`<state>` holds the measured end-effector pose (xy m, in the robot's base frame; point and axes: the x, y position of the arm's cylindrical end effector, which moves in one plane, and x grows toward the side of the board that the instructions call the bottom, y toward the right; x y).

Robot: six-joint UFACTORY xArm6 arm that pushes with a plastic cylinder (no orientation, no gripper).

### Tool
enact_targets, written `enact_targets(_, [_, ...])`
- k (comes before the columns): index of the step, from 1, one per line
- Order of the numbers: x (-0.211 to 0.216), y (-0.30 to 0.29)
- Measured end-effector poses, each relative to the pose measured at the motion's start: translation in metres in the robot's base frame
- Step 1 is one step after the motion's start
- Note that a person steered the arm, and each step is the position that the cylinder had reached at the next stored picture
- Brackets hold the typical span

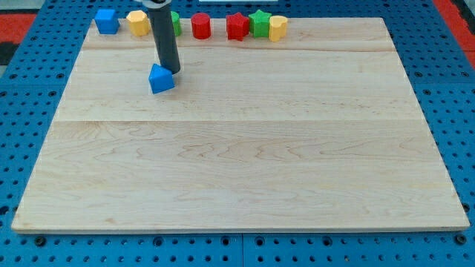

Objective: Move blue triangle towards the center

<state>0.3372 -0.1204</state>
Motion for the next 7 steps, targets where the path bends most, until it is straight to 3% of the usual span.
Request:
enact_targets(1, [0.022,-0.002])
enact_targets(3, [0.012,-0.078])
enact_targets(6, [0.059,-0.048])
enact_targets(7, [0.050,-0.071])
